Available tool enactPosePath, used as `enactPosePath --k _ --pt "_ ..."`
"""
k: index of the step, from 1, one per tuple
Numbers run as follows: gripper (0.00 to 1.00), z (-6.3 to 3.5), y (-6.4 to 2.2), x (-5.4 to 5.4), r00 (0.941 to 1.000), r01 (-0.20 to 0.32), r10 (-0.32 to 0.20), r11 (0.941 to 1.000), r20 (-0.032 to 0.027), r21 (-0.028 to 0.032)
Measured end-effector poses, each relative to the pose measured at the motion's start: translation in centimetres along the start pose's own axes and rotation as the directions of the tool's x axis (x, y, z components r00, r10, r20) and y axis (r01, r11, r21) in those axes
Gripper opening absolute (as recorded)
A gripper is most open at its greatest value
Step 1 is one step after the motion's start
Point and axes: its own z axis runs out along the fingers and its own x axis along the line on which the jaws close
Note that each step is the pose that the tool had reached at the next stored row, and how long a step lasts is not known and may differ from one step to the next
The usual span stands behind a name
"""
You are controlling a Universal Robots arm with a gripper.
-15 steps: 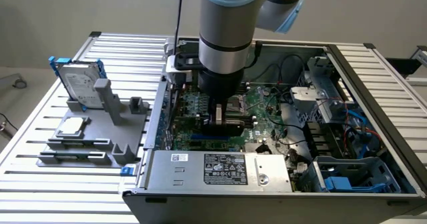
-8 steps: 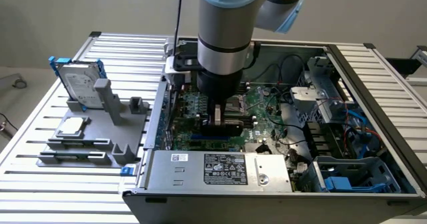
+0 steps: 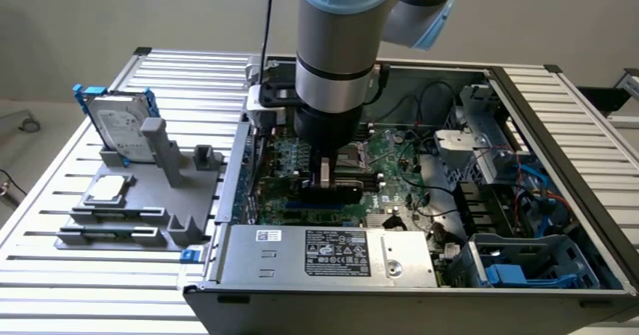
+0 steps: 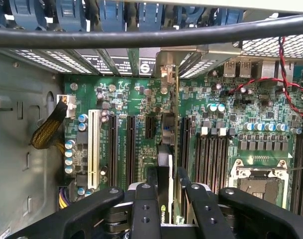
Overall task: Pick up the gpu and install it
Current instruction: 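Insert the gpu into the slot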
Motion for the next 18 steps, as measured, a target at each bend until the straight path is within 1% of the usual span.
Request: enactPosePath --k 3,7,18 --pt "0.26 -0.08 -0.01 0.00 1.0000 0.000 0.000 1.0000 0.0008 -0.0050" --pt "0.26 -0.47 -0.11 -0.02 1.0000 -0.001 0.001 1.0000 0.0004 -0.0087" --pt "0.26 -0.35 -0.31 0.07 1.0000 -0.001 0.001 1.0000 0.0001 -0.0097"
